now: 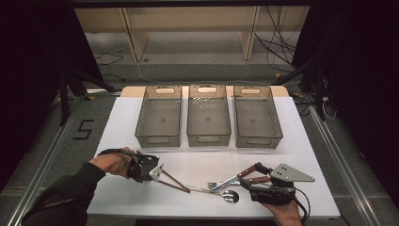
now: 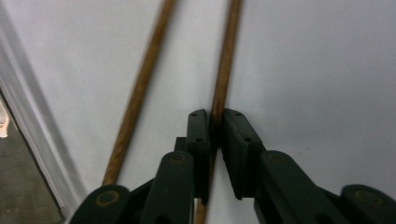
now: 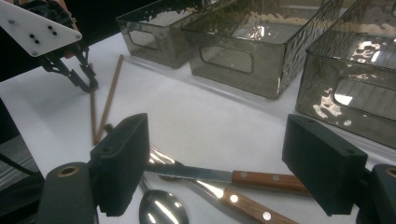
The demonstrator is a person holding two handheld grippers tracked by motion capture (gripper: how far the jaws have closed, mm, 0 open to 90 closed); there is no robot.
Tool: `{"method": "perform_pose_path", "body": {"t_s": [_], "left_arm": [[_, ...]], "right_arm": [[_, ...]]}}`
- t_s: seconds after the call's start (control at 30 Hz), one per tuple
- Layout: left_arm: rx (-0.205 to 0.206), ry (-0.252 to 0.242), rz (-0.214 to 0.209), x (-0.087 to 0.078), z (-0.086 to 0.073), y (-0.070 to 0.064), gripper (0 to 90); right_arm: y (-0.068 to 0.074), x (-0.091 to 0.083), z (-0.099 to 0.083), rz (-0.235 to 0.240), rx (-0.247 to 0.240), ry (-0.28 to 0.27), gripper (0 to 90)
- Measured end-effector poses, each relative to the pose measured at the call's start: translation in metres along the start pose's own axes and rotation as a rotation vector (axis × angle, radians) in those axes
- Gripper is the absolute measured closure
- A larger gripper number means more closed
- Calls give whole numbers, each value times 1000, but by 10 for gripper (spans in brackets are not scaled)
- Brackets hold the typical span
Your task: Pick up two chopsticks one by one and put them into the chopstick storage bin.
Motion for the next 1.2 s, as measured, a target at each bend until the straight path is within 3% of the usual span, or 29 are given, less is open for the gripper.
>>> {"method": "perform_pose_path", "body": {"t_s": [0.3, 0.37, 0.57, 0.83, 1.07, 1.2], "left_arm": [[-6, -32, -5, -1, -4, -7, 829], [12, -29, -8, -1, -4, -6, 833], [15, -46, -3, -7, -5, -9, 836], [28, -87, 33, -21, 3, -7, 836], [-6, -134, 47, -27, 10, -2, 836], [-69, -164, 69, -29, 12, 4, 836]], "right_arm": [[0, 1, 0, 2, 2, 5, 240], [-1, 1, 0, 3, 5, 6, 240], [-1, 1, 0, 3, 8, 6, 240], [0, 2, -1, 6, 8, 12, 240], [-1, 1, -1, 6, 10, 11, 240], [-1, 1, -1, 5, 9, 10, 240]]}}
Point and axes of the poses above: each handheld gripper's, and its own axes: x roughly forward along the jaws, z roughly out of its top, y roughly to its left, the point moved 4 cm from there along x, roughly forward along the jaws, and after that the axes turned 2 degrees about z, right-handed, at the moved point
